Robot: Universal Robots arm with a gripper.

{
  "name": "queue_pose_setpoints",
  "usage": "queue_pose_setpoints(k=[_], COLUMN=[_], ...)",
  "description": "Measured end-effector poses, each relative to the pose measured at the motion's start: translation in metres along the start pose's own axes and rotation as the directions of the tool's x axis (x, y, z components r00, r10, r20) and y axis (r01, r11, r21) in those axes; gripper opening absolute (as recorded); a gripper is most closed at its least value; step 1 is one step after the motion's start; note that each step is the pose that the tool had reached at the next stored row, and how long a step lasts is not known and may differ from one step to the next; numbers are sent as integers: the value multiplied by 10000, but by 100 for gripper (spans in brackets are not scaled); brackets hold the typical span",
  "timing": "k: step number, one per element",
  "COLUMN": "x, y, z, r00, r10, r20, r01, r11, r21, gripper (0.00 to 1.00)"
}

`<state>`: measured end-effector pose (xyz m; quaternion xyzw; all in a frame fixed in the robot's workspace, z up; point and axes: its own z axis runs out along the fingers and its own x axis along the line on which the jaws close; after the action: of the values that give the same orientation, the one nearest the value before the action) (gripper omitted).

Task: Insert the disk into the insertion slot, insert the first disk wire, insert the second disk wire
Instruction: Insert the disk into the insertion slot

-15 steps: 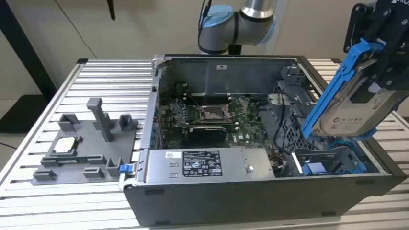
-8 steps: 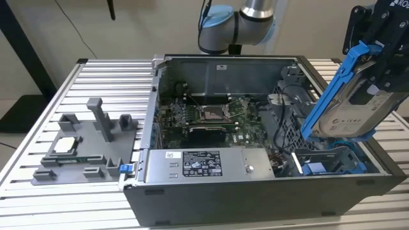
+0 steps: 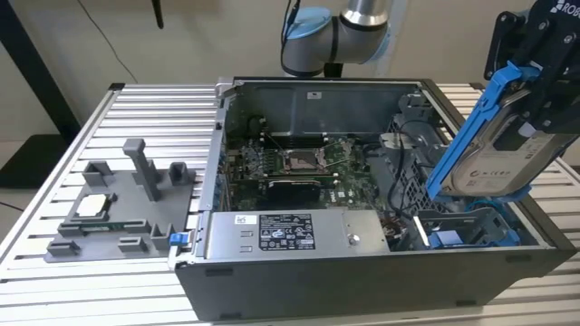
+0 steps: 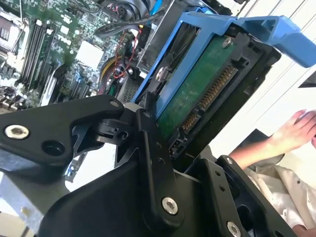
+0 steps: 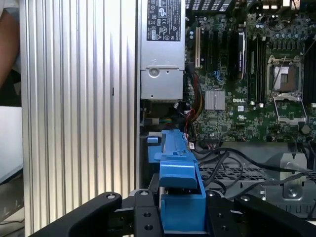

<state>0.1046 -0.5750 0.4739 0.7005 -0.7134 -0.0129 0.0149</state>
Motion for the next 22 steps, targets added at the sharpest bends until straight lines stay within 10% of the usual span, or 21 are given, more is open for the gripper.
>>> queue_pose_setpoints(k=[22], x=[-1], y=[-2], z=[49], r00=[10000], r10=[0], r20=[-2], r01=[0], r11=[10000], r21=[0], gripper=[0])
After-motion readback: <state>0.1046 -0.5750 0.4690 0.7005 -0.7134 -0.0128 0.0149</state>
